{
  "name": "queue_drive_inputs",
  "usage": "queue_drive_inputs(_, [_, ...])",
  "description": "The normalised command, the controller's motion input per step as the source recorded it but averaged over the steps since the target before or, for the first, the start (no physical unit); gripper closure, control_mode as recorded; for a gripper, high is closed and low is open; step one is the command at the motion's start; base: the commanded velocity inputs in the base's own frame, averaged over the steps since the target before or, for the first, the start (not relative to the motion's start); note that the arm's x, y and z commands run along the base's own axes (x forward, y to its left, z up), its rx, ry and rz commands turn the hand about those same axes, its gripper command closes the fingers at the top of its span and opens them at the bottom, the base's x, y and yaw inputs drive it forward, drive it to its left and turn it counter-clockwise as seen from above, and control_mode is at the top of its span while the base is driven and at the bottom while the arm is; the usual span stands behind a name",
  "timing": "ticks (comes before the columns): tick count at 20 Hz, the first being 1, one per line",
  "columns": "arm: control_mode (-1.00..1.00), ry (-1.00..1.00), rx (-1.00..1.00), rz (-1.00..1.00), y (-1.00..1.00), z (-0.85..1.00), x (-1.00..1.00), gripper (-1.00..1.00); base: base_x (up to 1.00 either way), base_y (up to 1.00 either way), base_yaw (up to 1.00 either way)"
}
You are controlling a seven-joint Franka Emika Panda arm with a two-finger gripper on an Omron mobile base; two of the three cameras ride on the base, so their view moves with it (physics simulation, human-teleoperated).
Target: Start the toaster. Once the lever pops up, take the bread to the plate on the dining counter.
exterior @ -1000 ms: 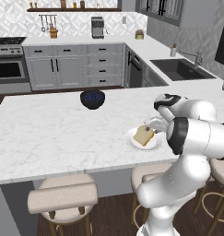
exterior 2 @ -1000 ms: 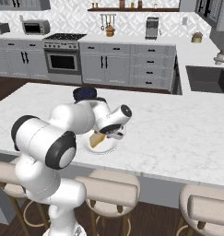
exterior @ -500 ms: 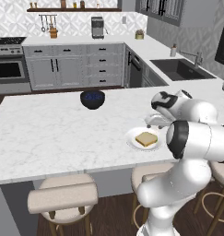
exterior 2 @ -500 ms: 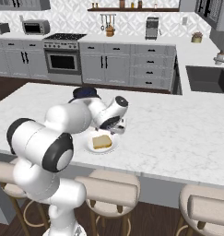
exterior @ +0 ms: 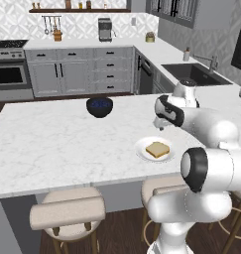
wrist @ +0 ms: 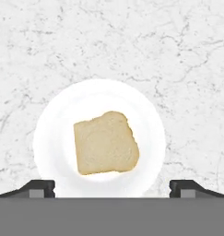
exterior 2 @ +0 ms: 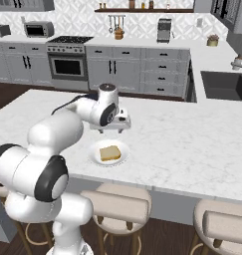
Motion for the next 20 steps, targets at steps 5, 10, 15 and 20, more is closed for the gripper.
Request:
queue_drive_inputs(5, [-1.00, 0.00, -0.18, -0.02, 0.15, 0.94, -0.81, -1.00, 0.00, 0.00, 0.00])
queue_drive_inputs(10, [-1.00, -0.01, -0.07, -0.01, 0.22, 0.90, -1.00, -1.00, 0.00, 0.00, 0.00])
queue_drive_inputs(15, [-1.00, -0.16, 0.01, 0.01, 0.02, 0.47, -0.95, -1.00, 0.00, 0.00, 0.00])
queue_drive_inputs(20, [-1.00, -0.07, 0.05, 0.06, 0.05, 0.00, -0.86, -1.00, 0.00, 0.00, 0.00])
